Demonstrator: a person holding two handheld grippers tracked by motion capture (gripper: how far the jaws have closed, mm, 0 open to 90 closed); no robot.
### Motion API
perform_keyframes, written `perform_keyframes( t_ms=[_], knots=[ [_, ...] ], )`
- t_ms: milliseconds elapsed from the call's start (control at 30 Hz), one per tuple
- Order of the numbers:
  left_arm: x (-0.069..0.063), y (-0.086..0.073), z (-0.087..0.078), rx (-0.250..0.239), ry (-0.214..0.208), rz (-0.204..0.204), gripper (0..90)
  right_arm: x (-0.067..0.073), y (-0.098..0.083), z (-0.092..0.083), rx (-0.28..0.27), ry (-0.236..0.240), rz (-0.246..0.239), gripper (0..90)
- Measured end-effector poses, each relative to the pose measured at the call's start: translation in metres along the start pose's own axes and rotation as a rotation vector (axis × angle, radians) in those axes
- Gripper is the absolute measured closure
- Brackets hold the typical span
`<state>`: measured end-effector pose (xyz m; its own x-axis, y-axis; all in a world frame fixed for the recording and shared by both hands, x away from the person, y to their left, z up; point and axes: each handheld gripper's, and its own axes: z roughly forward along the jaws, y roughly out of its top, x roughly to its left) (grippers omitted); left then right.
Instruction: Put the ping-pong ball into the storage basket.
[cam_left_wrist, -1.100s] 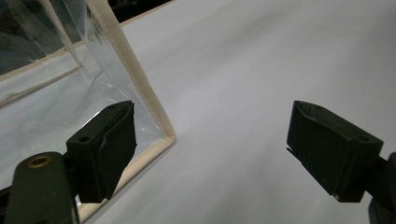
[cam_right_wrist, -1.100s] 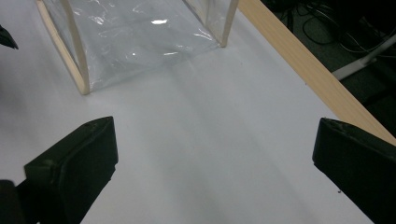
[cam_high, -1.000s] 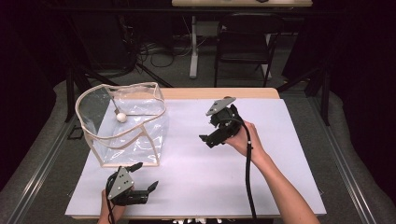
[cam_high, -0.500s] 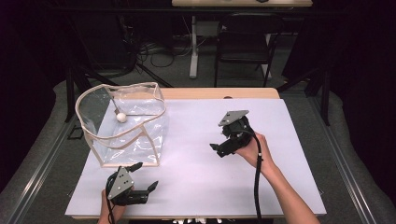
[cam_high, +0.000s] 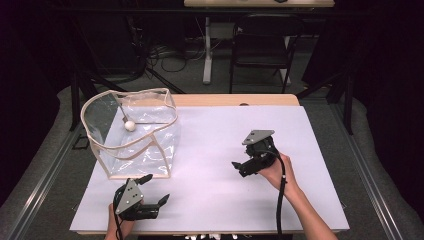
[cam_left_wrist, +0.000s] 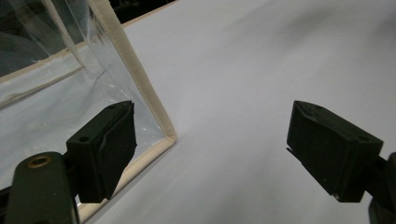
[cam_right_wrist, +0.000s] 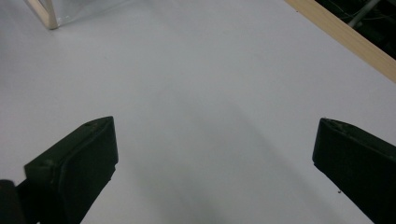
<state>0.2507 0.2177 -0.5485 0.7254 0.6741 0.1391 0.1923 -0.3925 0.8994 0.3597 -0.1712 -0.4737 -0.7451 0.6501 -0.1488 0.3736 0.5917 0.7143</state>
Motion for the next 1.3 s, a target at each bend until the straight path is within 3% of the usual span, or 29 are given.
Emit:
perform_keyframes(
  t_ms=[933, 1300],
  knots=[
    [0.000, 0.000, 0.001, 0.004, -0.003, 0.002, 16.1, -0.001, -0.055, -0.018, -0.038, -0.067, 0.045, 0.0],
    [0.000, 0.000, 0.002, 0.005, -0.005, 0.001, 16.1, 0.001, -0.078, -0.027, -0.049, -0.113, 0.059, 0.3]
  ],
)
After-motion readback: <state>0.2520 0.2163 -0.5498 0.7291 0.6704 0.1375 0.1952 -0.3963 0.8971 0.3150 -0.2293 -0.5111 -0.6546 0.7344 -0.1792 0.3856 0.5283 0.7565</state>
